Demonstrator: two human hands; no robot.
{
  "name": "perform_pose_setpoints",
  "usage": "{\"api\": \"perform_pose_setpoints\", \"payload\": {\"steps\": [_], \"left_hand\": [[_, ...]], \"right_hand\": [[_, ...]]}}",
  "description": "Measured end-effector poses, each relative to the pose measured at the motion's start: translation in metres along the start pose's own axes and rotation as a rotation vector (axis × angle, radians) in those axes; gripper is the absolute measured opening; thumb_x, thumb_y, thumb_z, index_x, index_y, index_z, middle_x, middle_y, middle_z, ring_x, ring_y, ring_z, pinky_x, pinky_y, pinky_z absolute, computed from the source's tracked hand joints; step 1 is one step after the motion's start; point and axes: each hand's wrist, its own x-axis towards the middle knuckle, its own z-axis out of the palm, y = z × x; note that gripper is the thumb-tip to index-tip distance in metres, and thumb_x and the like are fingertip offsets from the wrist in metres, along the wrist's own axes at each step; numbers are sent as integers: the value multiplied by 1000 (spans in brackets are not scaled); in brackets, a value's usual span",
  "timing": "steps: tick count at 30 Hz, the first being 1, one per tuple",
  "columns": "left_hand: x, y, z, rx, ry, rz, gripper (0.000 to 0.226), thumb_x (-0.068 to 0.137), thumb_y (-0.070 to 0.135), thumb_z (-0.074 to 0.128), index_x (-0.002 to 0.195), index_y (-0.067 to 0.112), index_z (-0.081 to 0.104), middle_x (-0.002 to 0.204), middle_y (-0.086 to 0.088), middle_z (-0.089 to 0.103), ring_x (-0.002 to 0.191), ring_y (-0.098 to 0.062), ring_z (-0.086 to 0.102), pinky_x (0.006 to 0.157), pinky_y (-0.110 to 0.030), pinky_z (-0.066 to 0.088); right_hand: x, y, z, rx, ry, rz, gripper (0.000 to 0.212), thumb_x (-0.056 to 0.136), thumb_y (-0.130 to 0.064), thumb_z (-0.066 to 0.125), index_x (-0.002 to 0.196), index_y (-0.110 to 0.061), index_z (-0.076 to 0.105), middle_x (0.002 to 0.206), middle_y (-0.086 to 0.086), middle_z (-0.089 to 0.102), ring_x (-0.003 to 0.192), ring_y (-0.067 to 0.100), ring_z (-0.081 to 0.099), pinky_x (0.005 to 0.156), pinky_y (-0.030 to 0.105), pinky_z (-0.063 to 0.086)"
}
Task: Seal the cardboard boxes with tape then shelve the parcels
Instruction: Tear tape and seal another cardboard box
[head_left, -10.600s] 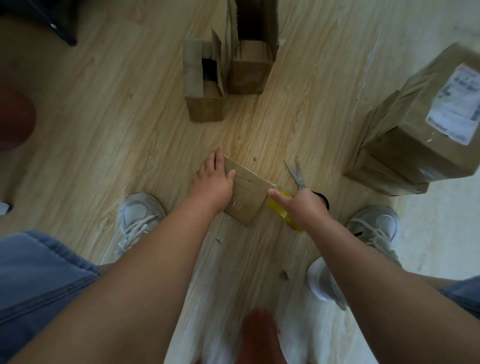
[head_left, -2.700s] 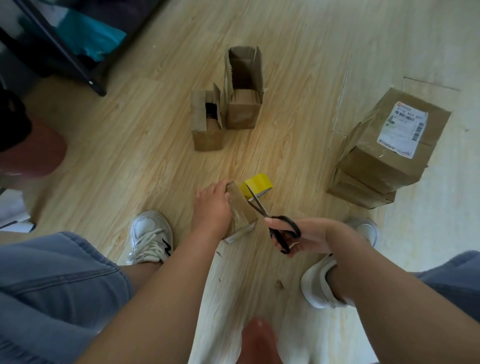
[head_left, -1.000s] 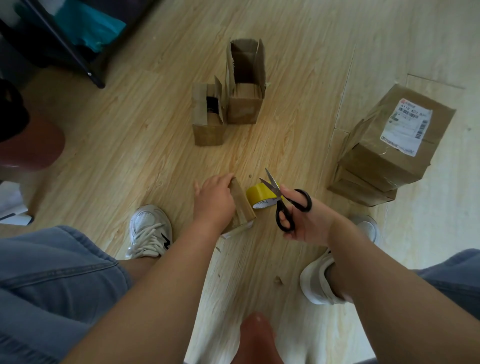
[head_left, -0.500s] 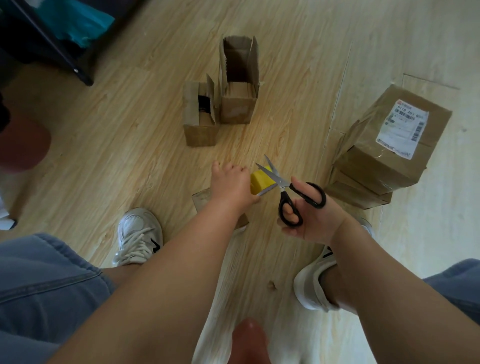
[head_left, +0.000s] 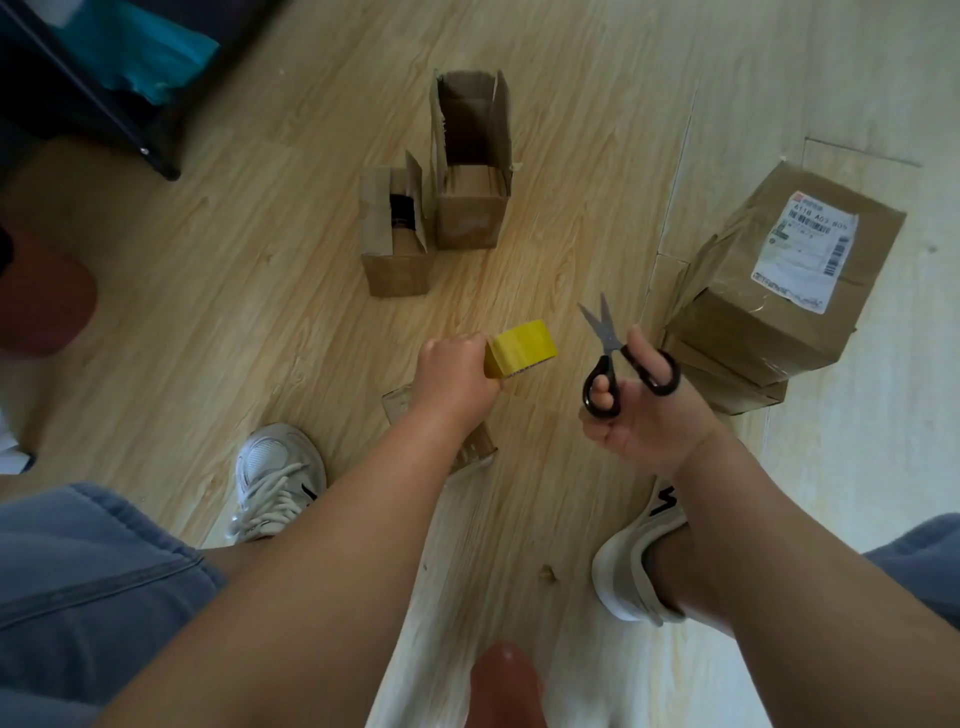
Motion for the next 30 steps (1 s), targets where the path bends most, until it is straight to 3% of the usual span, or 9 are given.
{"api": "perform_pose_setpoints", "payload": {"steps": [8,10,12,13,15,19,25,27,30], "left_hand": [[-1,7,-10,-34,-18,-25,33,85,22,69,118,20,63,109,-2,67,104,-25,59,85,-30,29],[-1,6,-10,-27,-31,-19,33,86,20,68,119,18,62,112,-3,67,106,-25,59,83,-28,27],[0,6,-10,-33,-47,-9,30,87,21,67,117,19,62,111,-2,67,104,-23,58,82,-27,25],[0,5,-10,-42,-52,-3,29,88,20,67,117,20,62,111,-1,67,104,-23,58,83,-27,25],[2,5,-10,-53,-76,2,32,89,20,66,120,20,62,113,0,66,106,-22,58,87,-29,29],[8,6,-10,-52,-123,3,41,89,19,66,129,19,58,121,-2,65,114,-26,56,97,-33,34],[12,10,-10,-18,-182,9,40,92,14,60,132,17,56,124,-6,64,117,-30,54,95,-34,37],[12,10,-9,-17,-186,10,38,91,12,60,129,18,58,122,-5,64,115,-29,55,94,-36,40],[11,10,-8,-30,-184,8,48,89,8,63,134,21,55,131,-1,54,119,-26,52,98,-38,44]], "right_hand": [[27,19,2,-1110,645,255,54,93,-63,54,87,-9,56,69,4,50,55,13,40,51,23,30],[35,21,1,-1237,644,289,48,100,-55,48,112,-9,57,87,6,59,58,13,40,48,23,27],[42,22,-1,-1408,618,371,61,105,-51,38,146,-6,40,116,12,59,73,20,48,51,24,29],[45,22,-4,-1504,616,396,63,107,-48,33,153,-4,31,119,14,55,83,23,52,55,25,33],[51,23,-10,-1631,620,408,59,108,-42,35,150,-1,35,120,16,54,95,25,53,64,27,39],[60,25,-17,-1458,643,376,50,101,-39,56,131,1,53,88,9,52,91,24,54,68,30,43],[62,24,-22,-1403,658,323,28,106,-21,46,123,0,56,84,7,48,89,23,53,73,29,39],[60,23,-26,-1359,661,171,28,103,-12,49,127,-3,59,100,10,61,95,25,61,72,29,43],[53,18,-20,-1142,560,-174,59,92,-7,68,146,-19,48,138,6,57,116,21,59,88,32,51]]}}
